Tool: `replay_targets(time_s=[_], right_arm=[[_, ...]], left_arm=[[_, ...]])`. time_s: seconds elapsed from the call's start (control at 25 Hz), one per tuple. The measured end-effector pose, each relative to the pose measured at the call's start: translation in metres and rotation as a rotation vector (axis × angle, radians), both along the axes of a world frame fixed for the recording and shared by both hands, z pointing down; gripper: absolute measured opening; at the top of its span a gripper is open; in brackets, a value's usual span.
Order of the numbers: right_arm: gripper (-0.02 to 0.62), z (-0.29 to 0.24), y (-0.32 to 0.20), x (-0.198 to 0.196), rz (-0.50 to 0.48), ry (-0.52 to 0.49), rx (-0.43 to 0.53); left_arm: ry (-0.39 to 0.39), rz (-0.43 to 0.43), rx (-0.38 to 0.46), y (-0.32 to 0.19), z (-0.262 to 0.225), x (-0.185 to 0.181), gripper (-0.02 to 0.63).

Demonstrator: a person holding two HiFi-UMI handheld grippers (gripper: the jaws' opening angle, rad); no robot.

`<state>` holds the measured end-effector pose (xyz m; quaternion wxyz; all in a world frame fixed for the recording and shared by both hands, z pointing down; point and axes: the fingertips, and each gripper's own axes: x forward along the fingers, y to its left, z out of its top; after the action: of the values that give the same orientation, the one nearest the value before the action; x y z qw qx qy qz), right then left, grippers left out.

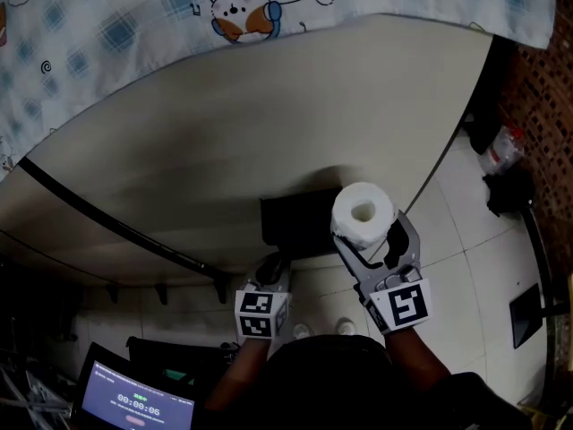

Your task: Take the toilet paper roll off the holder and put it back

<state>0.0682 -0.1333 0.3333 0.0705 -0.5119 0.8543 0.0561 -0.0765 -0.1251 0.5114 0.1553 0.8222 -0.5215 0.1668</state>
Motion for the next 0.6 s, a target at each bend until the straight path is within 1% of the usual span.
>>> replay_targets(time_s=[0.16, 0.32, 0.4, 0.48, 0.6], right_arm=[[0.414, 0.000, -0.004, 0.006, 0.018, -0.005, 0.004], [0.414, 0.005, -0.009, 0.018, 0.055, -0.011, 0.001], [0.414, 0.010, -0.012, 0.025, 0.078, -0.012, -0.013], [0.414, 0.015, -0.015, 0.032, 0.097, -0.014, -0.027], [0.414, 0.025, -0.019, 0.044, 0.119, -0.018, -0.042]], left_arm=[[0.063, 0.022, -0.057, 0.009, -0.006, 0.003, 0.061], [0.184, 0.054, -0.138, 0.018, -0.016, 0.007, 0.060], [0.238, 0.069, -0.163, 0.021, -0.022, 0.007, 0.060], [0.265, 0.081, -0.176, 0.024, -0.026, 0.007, 0.061], [0.276, 0.090, -0.187, 0.025, -0.028, 0.007, 0.063]])
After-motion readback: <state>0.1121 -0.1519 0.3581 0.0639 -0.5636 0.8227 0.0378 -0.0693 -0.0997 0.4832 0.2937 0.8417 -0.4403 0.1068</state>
